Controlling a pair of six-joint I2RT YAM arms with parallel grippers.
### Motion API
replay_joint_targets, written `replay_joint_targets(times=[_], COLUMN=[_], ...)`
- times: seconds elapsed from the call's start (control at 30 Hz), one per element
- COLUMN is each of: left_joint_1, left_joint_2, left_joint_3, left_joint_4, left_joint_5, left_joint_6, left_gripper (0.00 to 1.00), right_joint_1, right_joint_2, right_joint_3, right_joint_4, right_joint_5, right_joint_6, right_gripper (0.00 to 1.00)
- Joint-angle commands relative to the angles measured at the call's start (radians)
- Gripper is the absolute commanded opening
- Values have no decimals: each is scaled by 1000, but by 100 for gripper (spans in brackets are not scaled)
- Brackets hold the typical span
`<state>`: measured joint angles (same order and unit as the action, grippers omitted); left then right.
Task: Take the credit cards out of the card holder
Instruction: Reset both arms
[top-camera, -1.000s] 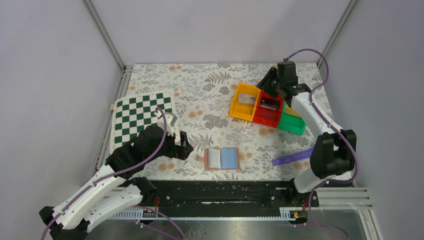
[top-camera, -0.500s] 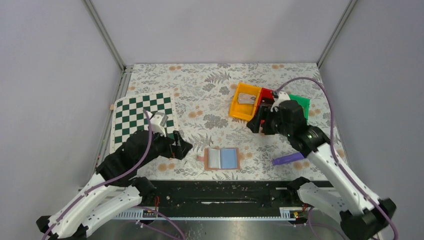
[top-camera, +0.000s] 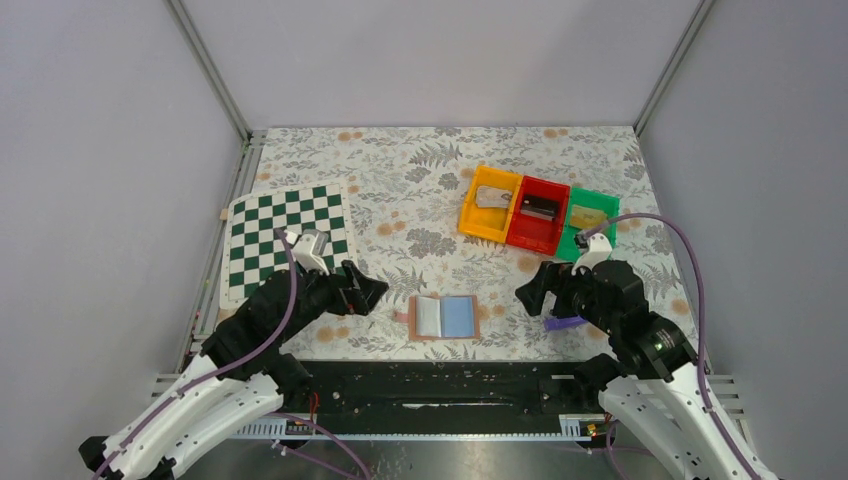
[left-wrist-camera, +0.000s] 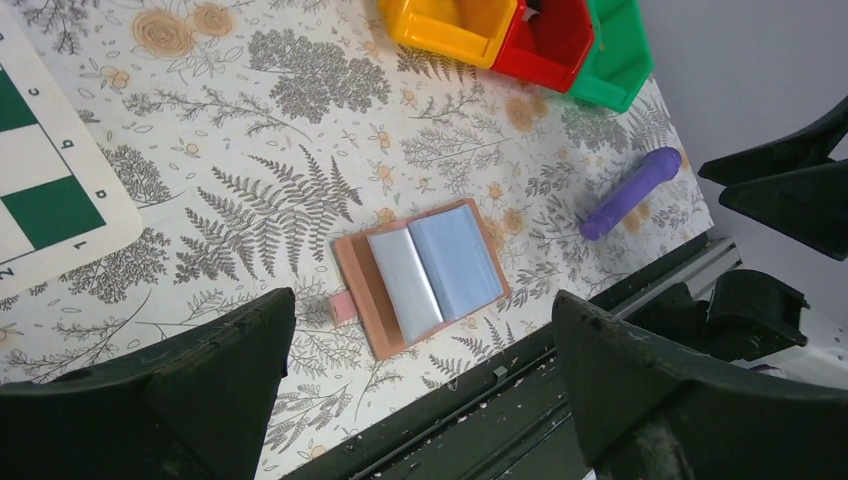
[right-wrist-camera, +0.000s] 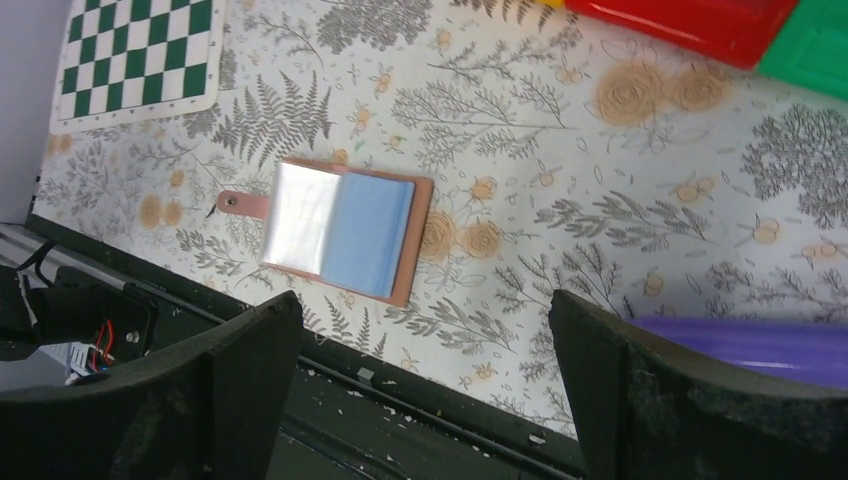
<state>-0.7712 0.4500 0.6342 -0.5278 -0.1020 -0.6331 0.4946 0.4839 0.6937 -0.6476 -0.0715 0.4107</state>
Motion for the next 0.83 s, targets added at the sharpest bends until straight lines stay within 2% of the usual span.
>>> replay_joint_targets(times=[0.0, 0.17, 0.8], left_joint_1=[-4, -3, -2], left_joint_2=[0, -31, -35], left_joint_3=[-31, -43, -16], left_joint_4=[68, 58, 38], left_joint_5=[-37, -45, -42], left_joint_6=[-28, -6, 36], left_gripper=[99, 99, 99], right_joint_1=[5, 5, 5], right_joint_2=[-40, -77, -113], right_joint_3=[-3, -11, -16], right_joint_4=[-4, 3, 23], right_joint_5=[67, 111, 80], right_joint_6=[46, 23, 36], right_gripper=[100, 99, 99])
